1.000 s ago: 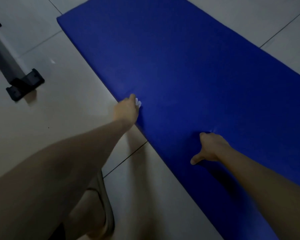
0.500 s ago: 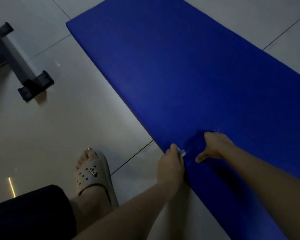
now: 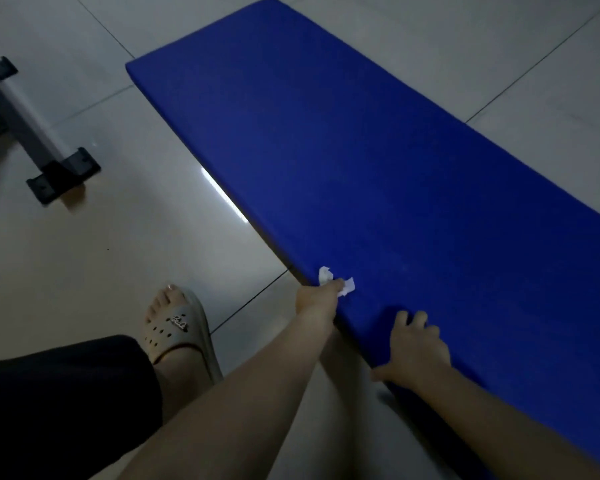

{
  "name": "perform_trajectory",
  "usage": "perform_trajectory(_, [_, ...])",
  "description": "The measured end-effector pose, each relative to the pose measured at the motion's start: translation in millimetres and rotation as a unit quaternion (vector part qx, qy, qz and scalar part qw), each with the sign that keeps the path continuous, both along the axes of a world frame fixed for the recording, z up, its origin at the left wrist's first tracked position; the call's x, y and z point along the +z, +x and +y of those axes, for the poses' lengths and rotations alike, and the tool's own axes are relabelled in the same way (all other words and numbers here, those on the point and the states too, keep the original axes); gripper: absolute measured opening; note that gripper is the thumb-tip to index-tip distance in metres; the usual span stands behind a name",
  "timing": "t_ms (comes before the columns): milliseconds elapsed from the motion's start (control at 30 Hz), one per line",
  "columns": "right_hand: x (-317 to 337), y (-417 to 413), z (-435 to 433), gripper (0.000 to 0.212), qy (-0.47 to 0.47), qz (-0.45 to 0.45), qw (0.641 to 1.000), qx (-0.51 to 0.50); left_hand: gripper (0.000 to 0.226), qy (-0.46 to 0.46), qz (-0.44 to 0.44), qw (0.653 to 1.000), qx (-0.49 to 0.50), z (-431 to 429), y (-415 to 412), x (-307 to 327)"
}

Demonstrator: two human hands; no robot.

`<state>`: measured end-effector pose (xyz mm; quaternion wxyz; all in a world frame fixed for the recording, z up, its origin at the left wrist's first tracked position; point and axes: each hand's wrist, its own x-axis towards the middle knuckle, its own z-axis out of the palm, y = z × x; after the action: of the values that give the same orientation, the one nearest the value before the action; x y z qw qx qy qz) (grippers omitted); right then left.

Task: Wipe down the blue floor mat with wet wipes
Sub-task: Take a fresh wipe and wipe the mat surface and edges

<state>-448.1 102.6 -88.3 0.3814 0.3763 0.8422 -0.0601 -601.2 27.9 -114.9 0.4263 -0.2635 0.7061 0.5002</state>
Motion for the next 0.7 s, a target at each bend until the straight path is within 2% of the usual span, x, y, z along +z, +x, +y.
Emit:
perform_trajectory(67, [0.2,2.4,-15.8,0.112,0.054,-0.012,0.998,0.033,0.05,0.032,0.015,0.999,0.022,8.8,1.7,8.5])
perform_trajectory(133, [3.6,4.7,-18.4,0.09,0.105,0.022,0.993,0.059,0.047,0.056,0.038,0.997,0.022,15.6,2.5,15.5])
perform_trajectory(167, [7.2,1.7,-15.4,0.086,0.118,0.043,0.99,0.065,0.046,0.066,0.053,0.996,0.024,18.3,-0.8,20.5])
perform_trajectory(267, [19.8,-23.5,-12.5,0.077,0.113,0.11,0.982,0.101,0.048,0.065,0.106,0.991,0.043,15.2,-34.9,34.9])
perform_trajectory(367, [26.9,-55.0,-19.0,0.072,0.096,0.191,0.96,0.18,0.041,0.065,0.138,0.986,0.061,1.9,-85.8,46.2])
perform_trajectory(467, [24.3,-84.2,-28.1,0.081,0.078,0.226,0.947,0.213,0.05,0.047,0.137,0.986,0.077,-15.5,-131.0,45.1])
perform_trajectory(533, [14.8,-90.9,-28.4,0.099,0.052,0.182,0.963,0.191,0.051,0.033,0.129,0.989,0.067,-23.9,-147.0,40.4])
perform_trajectory(600, [1.6,-82.2,-25.2,0.117,0.035,0.102,0.979,0.173,0.051,0.017,0.122,0.991,0.049,-33.6,-158.1,27.2])
perform_trajectory(700, [-9.3,-64.2,-16.1,0.118,0.028,0.074,0.981,0.18,0.06,0.008,0.121,0.993,-0.005,-47.0,-162.4,6.9])
